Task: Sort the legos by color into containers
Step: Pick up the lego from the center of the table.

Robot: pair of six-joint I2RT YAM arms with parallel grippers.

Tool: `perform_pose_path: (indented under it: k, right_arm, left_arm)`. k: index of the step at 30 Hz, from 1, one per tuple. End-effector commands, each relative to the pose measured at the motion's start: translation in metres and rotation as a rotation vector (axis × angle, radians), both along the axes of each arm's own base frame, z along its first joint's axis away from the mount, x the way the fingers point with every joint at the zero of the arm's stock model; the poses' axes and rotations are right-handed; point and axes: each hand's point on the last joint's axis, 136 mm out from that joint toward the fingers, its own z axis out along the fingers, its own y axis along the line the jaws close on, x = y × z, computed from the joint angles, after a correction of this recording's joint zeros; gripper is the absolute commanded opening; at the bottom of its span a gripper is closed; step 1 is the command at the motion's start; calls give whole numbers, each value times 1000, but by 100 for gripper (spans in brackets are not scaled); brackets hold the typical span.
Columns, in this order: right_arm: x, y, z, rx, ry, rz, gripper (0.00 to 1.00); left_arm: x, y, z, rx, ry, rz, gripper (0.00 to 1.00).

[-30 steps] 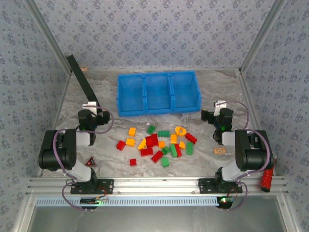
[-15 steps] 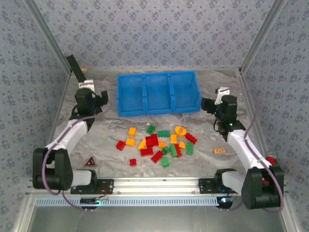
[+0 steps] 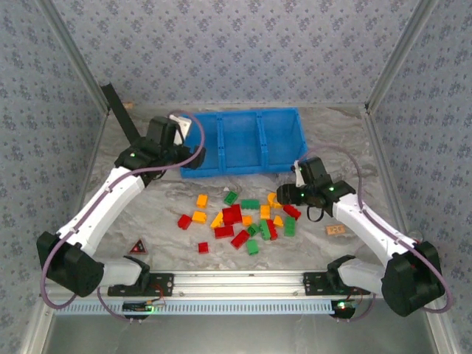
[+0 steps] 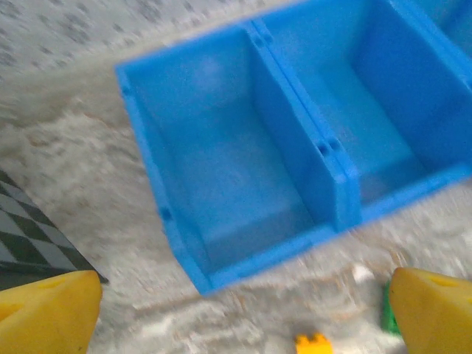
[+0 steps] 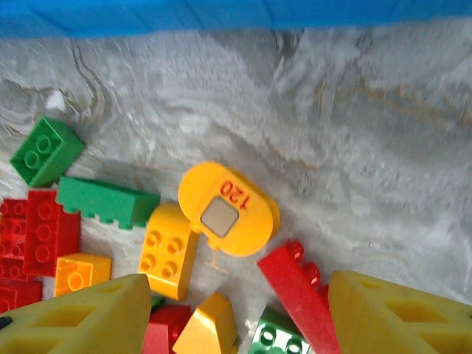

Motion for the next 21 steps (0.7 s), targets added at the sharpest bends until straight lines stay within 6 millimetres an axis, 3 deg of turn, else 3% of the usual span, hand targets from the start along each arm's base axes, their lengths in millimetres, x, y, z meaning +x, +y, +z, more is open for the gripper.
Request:
perform_pose_path:
  k: [1,9,21]
  right_arm:
    - [-23,-10,-28,-51,128,-50,66]
    - [-31,-19,-47,-120,195,-67,64]
    - [-17,-28,-67,-216,257,-92,60]
  left_arm:
    - [-29,-6,-21,24,108,-76,100]
    - [-50,-7,-52,25,205,-95,100]
    - [-64,1,-59,34,235,-86,100]
